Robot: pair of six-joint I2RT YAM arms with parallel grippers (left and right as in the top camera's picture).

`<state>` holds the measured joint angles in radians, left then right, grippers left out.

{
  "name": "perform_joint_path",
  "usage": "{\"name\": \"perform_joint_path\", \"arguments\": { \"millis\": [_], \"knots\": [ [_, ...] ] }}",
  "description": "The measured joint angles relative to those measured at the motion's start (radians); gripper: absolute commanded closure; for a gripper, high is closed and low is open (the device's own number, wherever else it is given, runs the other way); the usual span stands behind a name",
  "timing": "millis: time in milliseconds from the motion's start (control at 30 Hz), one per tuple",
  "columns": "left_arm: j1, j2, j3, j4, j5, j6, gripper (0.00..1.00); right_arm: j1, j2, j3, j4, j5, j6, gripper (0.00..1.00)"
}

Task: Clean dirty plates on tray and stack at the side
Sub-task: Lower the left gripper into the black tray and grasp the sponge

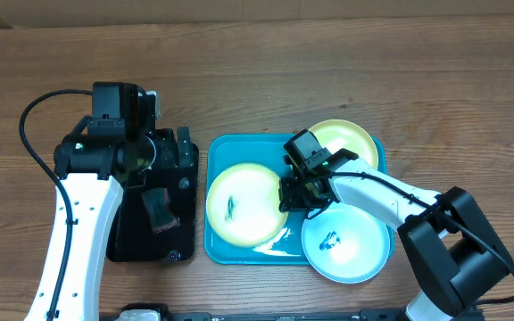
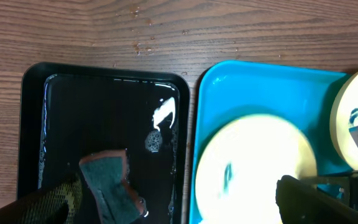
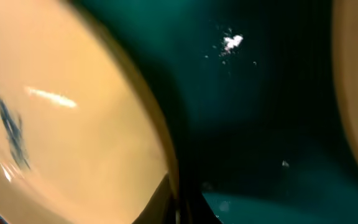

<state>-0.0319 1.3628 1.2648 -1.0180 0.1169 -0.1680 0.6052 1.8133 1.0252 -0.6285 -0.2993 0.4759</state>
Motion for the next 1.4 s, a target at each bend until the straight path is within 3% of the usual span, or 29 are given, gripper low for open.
{"name": "perform_joint_path", "arguments": {
  "millis": [267,367,400,467,567,733,1000,1100,1200,1400],
  "knots": [
    [0.000,0.000,0.000,-0.007,0.004,0.000,0.00,-0.001,0.000,0.000,0.005,0.000,-0.002,0.96],
    [0.000,0.000,0.000,-0.007,0.007,-0.004,0.26,-0.001,0.000,0.000,0.002,0.000,-0.002,0.96],
    [0.000,0.000,0.000,-0.007,0.007,-0.003,0.28,-0.001,0.000,0.000,-0.001,0.000,-0.003,0.96],
    [0.000,0.000,0.000,-0.013,0.000,0.003,0.16,-0.001,0.000,0.000,-0.004,0.000,-0.005,0.96],
    [0.000,0.005,-0.002,-0.052,-0.040,-0.037,0.18,-0.001,0.000,0.000,-0.013,-0.001,-0.005,0.96],
    [0.000,0.015,-0.102,-0.039,-0.120,-0.142,0.08,-0.001,0.000,0.000,-0.022,-0.004,-0.006,0.96],
    [0.000,0.031,-0.367,0.095,-0.164,-0.303,0.23,-0.001,0.000,0.000,-0.044,-0.008,-0.006,0.96],
    [0.000,0.031,-0.404,0.118,-0.175,-0.355,0.25,-0.001,0.000,0.000,-0.052,-0.011,-0.005,0.96],
    [0.000,0.031,-0.420,0.125,-0.211,-0.404,0.22,-0.001,0.000,0.000,-0.058,-0.011,-0.005,0.96],
    [0.023,0.031,-0.461,0.145,-0.267,-0.467,0.31,-0.001,0.000,0.000,-0.064,-0.012,-0.006,0.96]
  ]
}}
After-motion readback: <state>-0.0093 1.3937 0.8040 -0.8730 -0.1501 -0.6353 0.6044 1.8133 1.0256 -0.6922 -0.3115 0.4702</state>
